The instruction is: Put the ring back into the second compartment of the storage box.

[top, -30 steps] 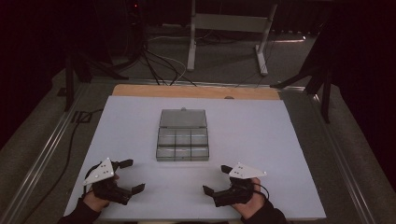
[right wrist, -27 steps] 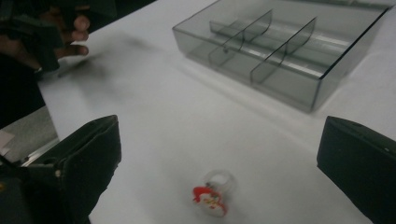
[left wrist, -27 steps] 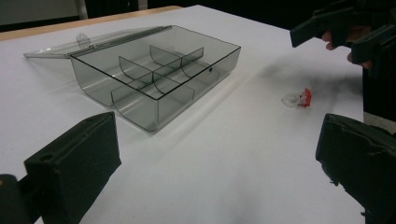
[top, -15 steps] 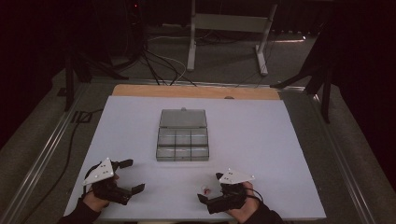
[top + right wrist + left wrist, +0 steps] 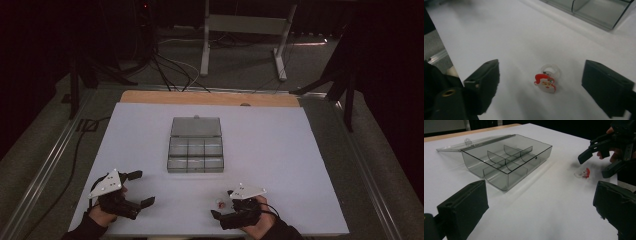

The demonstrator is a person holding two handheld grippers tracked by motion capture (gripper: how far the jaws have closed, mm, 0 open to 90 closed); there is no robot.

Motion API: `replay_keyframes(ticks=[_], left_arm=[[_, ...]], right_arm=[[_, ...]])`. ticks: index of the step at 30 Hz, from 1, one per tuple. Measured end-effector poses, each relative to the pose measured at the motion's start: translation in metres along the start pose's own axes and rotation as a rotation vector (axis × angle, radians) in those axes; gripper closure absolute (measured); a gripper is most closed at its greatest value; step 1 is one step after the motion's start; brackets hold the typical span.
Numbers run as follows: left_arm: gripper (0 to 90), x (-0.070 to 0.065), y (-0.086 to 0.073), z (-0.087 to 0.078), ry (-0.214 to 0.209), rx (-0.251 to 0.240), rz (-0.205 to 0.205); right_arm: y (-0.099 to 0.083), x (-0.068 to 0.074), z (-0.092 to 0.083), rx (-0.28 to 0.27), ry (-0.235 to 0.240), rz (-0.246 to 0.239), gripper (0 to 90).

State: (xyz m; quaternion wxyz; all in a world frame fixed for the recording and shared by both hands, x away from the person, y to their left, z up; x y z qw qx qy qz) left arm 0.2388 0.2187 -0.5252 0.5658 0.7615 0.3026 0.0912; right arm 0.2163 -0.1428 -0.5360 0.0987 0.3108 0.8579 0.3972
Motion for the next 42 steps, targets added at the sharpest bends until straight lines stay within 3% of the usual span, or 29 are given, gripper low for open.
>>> replay_keyframes(ticks=[15, 25, 35, 42], left_arm=[[0.2, 0.0001, 0.0001, 0.0001, 0.005, 0.000, 0.001], [0.2, 0.0000, 0.0002, 0.0003, 0.003, 0.001, 0.004], [0.2, -0.0002, 0.0002, 0.0004, 0.002, 0.003, 0.006], [0.2, 0.0000, 0.0001, 0.0005, 0.002, 0.004, 0.004]], right_arm=[[-0.0027, 0.0027, 0.0061, 0.076, -0.047, -0.070, 43.3], [-0.0017, 0.0038, 0.0091, 0.099, -0.056, -0.084, 58.7], [-0.0016, 0.0058, 0.0095, 0.113, -0.092, -0.114, 67.4], [-0.0002, 0.0058, 0.0080, 0.121, -0.103, -0.100, 71.4]])
Point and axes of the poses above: each handheld gripper's, and its own axes: z roughly forward along the jaws, y roughly out of its top, x roughly to its left, the point moved 2 cm from there along z, roughly forward along the jaws, and after that the axes turned 5 degrees about -z, right-handed, at the moved point
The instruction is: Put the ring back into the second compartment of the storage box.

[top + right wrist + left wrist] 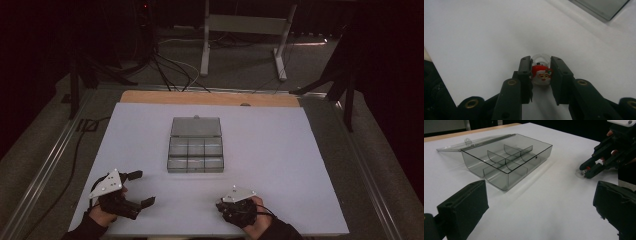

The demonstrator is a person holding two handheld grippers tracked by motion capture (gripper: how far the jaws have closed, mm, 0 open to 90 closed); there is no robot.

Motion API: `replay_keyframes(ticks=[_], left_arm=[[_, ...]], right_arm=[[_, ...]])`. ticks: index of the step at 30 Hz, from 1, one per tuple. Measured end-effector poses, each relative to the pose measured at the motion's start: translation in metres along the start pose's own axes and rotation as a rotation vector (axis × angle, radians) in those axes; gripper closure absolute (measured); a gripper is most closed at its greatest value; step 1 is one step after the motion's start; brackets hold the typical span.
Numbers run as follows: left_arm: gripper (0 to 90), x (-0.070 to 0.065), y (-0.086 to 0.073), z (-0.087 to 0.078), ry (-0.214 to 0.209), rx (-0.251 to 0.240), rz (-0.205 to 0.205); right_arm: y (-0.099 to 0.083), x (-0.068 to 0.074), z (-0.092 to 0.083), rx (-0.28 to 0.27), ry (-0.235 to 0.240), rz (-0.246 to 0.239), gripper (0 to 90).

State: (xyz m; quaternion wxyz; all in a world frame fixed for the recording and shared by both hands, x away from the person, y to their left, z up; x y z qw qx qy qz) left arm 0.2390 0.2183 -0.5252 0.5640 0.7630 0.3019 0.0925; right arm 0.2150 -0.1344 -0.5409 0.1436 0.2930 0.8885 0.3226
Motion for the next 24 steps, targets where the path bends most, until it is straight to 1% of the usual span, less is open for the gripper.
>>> replay_keyframes(ticks=[6, 12, 16, 20, 24], left_arm=[[0.2, 0.000, 0.000, 0.000, 0.003, 0.002, -0.001], [0.2, 0.000, 0.000, 0.000, 0.003, 0.000, -0.003], [0.2, 0.000, 0.000, 0.000, 0.003, 0.003, 0.004], [0.2, -0.001, 0.000, 0.000, 0.000, 0.001, 0.004], [0.2, -0.001, 0.000, 0.000, 0.003, -0.003, 0.000]], right_arm=[[0.001, 0.000, -0.003, -0.004, 0.002, 0.003, 71.8], [0.007, -0.005, -0.012, -0.039, 0.008, 0.031, 72.0], [0.010, -0.005, -0.015, -0.048, 0.013, 0.040, 72.0], [0.014, -0.005, -0.016, -0.054, 0.026, 0.044, 72.0], [0.016, -0.006, -0.016, -0.057, 0.027, 0.049, 72.0]])
Point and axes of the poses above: each handheld gripper's, and its own axes: z roughly forward along the jaws, y roughly out of its top, x roughly to its left, the point moved 2 cm from there along z, roughly forward along the jaws, and after that the axes turned 5 degrees about -z, right-handed, at the moved point
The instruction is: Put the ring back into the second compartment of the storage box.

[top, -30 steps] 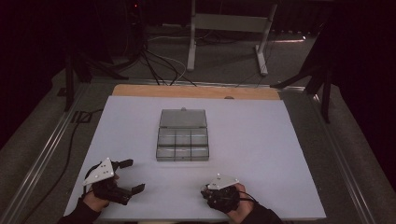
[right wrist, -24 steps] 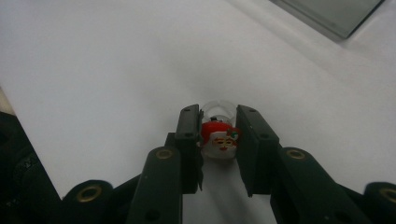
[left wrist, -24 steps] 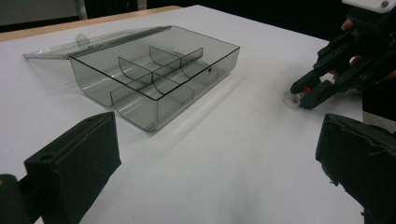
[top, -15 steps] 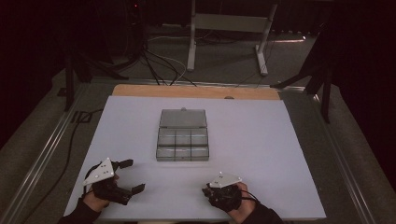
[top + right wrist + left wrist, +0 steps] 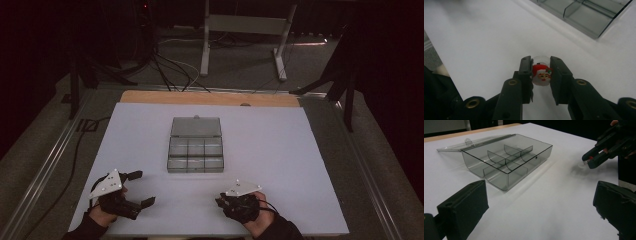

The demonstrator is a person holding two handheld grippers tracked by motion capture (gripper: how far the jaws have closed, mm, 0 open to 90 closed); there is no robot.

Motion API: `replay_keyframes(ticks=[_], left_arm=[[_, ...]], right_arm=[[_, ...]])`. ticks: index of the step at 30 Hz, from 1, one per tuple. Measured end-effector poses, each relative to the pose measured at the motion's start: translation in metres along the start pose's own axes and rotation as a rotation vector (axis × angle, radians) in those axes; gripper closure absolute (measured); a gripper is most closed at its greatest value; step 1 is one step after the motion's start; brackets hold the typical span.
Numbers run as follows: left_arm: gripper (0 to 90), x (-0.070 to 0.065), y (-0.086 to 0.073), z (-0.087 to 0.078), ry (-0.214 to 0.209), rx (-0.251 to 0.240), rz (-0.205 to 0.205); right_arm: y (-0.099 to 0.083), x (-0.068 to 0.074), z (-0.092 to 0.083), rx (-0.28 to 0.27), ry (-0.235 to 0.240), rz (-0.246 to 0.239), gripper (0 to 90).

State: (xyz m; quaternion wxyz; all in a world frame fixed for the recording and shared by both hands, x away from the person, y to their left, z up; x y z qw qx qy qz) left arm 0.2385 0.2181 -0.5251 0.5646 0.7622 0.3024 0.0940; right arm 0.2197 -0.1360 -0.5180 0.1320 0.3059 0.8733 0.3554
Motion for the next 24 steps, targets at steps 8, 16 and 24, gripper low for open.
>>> replay_keyframes(ticks=[8, 16, 24], left_arm=[[0.2, 0.000, 0.000, 0.000, -0.006, -0.002, -0.001], [0.2, 0.000, 0.000, 0.000, -0.007, -0.001, -0.007], [0.2, 0.000, 0.000, 0.000, -0.006, -0.001, -0.004]], right_arm=[[0.008, -0.004, -0.004, -0.022, -0.008, 0.005, 72.0], [0.012, -0.006, -0.007, -0.031, -0.005, 0.012, 72.0], [0.021, -0.008, -0.009, -0.043, -0.011, 0.005, 72.0]])
Point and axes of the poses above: each handheld gripper's, and its own axes: z roughly forward along the jaws, y roughly out of its top, x roughly to its left, the point moved 2 cm from there along z, roughly forward along the jaws, and after that the axes turned 5 degrees about -z, right-handed, at the moved point
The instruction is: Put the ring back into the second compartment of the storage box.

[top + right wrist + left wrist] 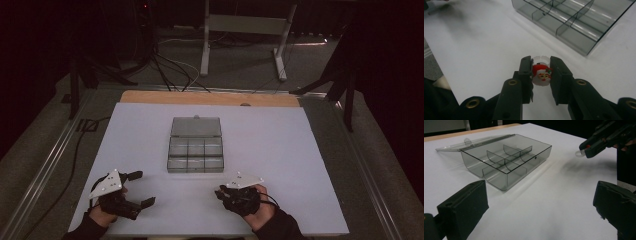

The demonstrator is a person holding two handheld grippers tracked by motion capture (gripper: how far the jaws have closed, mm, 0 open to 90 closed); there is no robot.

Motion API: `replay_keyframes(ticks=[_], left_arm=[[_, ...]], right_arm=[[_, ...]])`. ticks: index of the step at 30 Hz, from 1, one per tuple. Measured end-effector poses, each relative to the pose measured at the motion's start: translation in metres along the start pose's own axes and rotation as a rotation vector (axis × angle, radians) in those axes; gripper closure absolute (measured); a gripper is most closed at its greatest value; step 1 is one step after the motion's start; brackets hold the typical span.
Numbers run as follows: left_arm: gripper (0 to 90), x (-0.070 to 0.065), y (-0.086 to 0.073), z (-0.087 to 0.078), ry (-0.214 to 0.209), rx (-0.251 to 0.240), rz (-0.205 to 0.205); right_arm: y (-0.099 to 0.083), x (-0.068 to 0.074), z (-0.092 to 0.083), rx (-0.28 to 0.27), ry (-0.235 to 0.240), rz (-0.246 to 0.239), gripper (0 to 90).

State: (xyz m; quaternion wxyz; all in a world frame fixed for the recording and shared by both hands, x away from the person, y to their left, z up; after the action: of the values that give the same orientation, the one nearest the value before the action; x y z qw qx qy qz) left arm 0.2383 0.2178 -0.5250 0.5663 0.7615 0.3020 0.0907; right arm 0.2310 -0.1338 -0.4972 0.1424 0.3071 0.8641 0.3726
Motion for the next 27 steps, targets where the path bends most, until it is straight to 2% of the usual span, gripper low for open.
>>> replay_keyframes(ticks=[27], left_arm=[[0.2, -0.001, 0.001, -0.001, -0.005, -0.008, -0.004]], right_arm=[[0.035, -0.008, 0.005, -0.032, -0.012, -0.028, 72.0]])
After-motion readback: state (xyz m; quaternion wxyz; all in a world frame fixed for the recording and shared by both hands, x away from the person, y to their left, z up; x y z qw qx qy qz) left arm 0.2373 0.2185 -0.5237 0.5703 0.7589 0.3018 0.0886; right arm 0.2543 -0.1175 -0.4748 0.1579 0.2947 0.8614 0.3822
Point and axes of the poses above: each handheld gripper's, and its own axes: z roughly forward along the jaws, y roughly out of its top, x roughly to its left, the point moved 2 cm from there along z, roughly forward along the jaws, and after that the axes turned 5 degrees about -z, right-handed, at the moved point
